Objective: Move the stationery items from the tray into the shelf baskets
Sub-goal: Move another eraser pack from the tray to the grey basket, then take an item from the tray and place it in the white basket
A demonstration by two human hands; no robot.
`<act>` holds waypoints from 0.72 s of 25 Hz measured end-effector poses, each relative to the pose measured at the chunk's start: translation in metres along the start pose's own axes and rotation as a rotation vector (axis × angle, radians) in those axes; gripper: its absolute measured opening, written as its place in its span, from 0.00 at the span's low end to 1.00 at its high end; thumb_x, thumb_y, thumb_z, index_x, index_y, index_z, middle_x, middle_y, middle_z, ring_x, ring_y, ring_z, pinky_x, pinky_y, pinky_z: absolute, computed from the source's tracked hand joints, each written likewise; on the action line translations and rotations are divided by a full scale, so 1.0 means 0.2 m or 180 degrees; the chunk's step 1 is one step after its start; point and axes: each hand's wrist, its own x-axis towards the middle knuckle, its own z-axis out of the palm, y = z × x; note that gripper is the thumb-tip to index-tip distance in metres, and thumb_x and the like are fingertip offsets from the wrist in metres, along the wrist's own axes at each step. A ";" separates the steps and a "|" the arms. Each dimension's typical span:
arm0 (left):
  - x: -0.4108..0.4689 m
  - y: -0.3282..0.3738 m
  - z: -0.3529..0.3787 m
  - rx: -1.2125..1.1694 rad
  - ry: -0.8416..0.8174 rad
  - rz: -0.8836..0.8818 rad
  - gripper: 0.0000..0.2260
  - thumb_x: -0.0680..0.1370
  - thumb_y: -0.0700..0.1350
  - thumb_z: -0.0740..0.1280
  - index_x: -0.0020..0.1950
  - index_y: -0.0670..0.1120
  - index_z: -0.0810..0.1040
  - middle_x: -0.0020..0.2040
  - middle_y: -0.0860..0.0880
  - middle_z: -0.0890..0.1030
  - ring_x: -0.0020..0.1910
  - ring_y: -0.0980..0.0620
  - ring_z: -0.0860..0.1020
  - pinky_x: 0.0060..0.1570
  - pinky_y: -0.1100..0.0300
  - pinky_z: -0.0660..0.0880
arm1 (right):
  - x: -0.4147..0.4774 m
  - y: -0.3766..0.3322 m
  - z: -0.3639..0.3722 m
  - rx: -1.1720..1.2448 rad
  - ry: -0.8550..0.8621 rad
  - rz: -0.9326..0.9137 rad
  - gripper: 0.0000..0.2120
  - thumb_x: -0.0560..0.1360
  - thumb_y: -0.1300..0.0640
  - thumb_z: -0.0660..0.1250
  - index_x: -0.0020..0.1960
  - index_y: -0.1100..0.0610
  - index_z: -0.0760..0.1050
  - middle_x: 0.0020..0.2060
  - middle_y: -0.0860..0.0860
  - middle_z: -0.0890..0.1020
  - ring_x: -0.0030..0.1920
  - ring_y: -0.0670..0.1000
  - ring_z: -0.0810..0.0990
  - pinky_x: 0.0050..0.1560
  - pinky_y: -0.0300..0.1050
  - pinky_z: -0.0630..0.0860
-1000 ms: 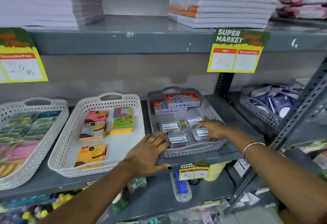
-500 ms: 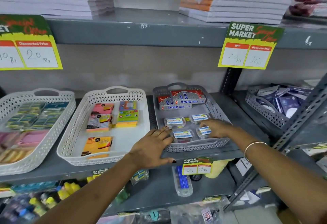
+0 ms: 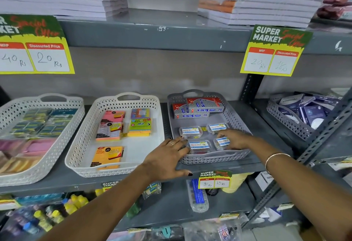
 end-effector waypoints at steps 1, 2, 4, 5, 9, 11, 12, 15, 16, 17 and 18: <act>0.00 0.00 0.00 -0.0020 0.0033 -0.0004 0.37 0.72 0.70 0.48 0.74 0.47 0.59 0.76 0.46 0.56 0.74 0.49 0.50 0.70 0.53 0.47 | -0.01 -0.01 -0.01 -0.0022 -0.0050 0.0015 0.26 0.72 0.63 0.69 0.67 0.55 0.66 0.68 0.56 0.71 0.62 0.55 0.73 0.54 0.39 0.69; 0.00 0.00 -0.01 -0.0077 0.0129 -0.0045 0.37 0.72 0.70 0.49 0.74 0.48 0.58 0.76 0.46 0.55 0.74 0.49 0.48 0.71 0.52 0.45 | -0.01 -0.02 -0.03 -0.0022 -0.0100 0.0042 0.28 0.71 0.62 0.70 0.68 0.55 0.65 0.68 0.55 0.71 0.60 0.55 0.74 0.52 0.40 0.70; -0.03 -0.02 -0.05 -0.0193 0.0460 -0.0250 0.37 0.73 0.69 0.50 0.75 0.47 0.57 0.76 0.46 0.54 0.74 0.50 0.46 0.71 0.52 0.43 | 0.01 -0.08 -0.09 -0.0104 -0.0059 -0.0011 0.31 0.70 0.63 0.71 0.70 0.54 0.63 0.68 0.55 0.70 0.61 0.55 0.74 0.55 0.43 0.72; -0.06 -0.04 -0.07 -0.0191 0.0612 -0.0350 0.37 0.73 0.68 0.51 0.74 0.46 0.58 0.76 0.46 0.54 0.74 0.50 0.47 0.71 0.51 0.43 | 0.03 -0.12 -0.13 -0.0116 0.0011 -0.0107 0.31 0.70 0.64 0.71 0.69 0.55 0.63 0.68 0.55 0.70 0.63 0.55 0.73 0.59 0.45 0.72; -0.35 -0.24 -0.19 0.0174 0.0947 -0.0834 0.36 0.75 0.68 0.48 0.71 0.43 0.65 0.75 0.43 0.58 0.73 0.45 0.53 0.69 0.44 0.50 | 0.16 -0.54 -0.27 -0.0162 0.0359 -0.0912 0.26 0.70 0.64 0.70 0.66 0.58 0.69 0.62 0.57 0.75 0.61 0.56 0.75 0.61 0.46 0.70; -0.59 -0.38 -0.24 0.0319 0.0935 -0.1217 0.36 0.75 0.68 0.47 0.70 0.43 0.66 0.74 0.42 0.60 0.73 0.43 0.56 0.69 0.43 0.53 | 0.21 -0.90 -0.29 -0.0073 0.0578 -0.1413 0.21 0.70 0.65 0.69 0.62 0.61 0.72 0.58 0.58 0.78 0.56 0.56 0.77 0.55 0.44 0.70; -0.74 -0.44 -0.25 0.0346 0.0898 -0.1414 0.36 0.76 0.68 0.47 0.70 0.42 0.67 0.74 0.42 0.61 0.72 0.43 0.57 0.69 0.43 0.54 | 0.23 -1.10 -0.28 -0.0060 0.0668 -0.1664 0.18 0.70 0.65 0.68 0.60 0.62 0.73 0.56 0.58 0.79 0.54 0.56 0.77 0.54 0.43 0.69; -1.24 -0.59 -0.27 0.0445 0.0755 -0.1997 0.34 0.75 0.67 0.52 0.68 0.42 0.70 0.73 0.41 0.63 0.72 0.44 0.58 0.67 0.42 0.59 | 0.24 -1.71 -0.19 -0.0072 0.0798 -0.2303 0.17 0.71 0.63 0.68 0.60 0.60 0.75 0.57 0.58 0.79 0.58 0.57 0.76 0.58 0.47 0.71; -1.43 -0.62 -0.26 0.0494 0.0757 -0.2219 0.33 0.74 0.66 0.54 0.67 0.42 0.70 0.73 0.41 0.63 0.72 0.44 0.59 0.67 0.41 0.60 | 0.23 -1.91 -0.13 -0.0046 0.0770 -0.2479 0.18 0.71 0.63 0.68 0.60 0.59 0.74 0.58 0.58 0.79 0.59 0.57 0.76 0.60 0.48 0.70; -1.64 -0.65 -0.26 0.0470 0.0754 -0.2467 0.32 0.75 0.65 0.54 0.67 0.42 0.70 0.73 0.42 0.63 0.72 0.44 0.58 0.67 0.41 0.60 | 0.22 -2.12 -0.06 -0.0003 0.0703 -0.2669 0.18 0.71 0.63 0.68 0.60 0.60 0.75 0.59 0.59 0.79 0.60 0.57 0.75 0.61 0.47 0.69; -1.86 -0.68 -0.24 0.0441 0.0773 -0.2755 0.32 0.75 0.66 0.53 0.67 0.42 0.70 0.73 0.42 0.63 0.72 0.44 0.58 0.67 0.41 0.59 | 0.20 -2.33 0.02 0.0064 0.0624 -0.2879 0.18 0.70 0.64 0.68 0.60 0.60 0.75 0.59 0.59 0.79 0.61 0.58 0.75 0.62 0.48 0.69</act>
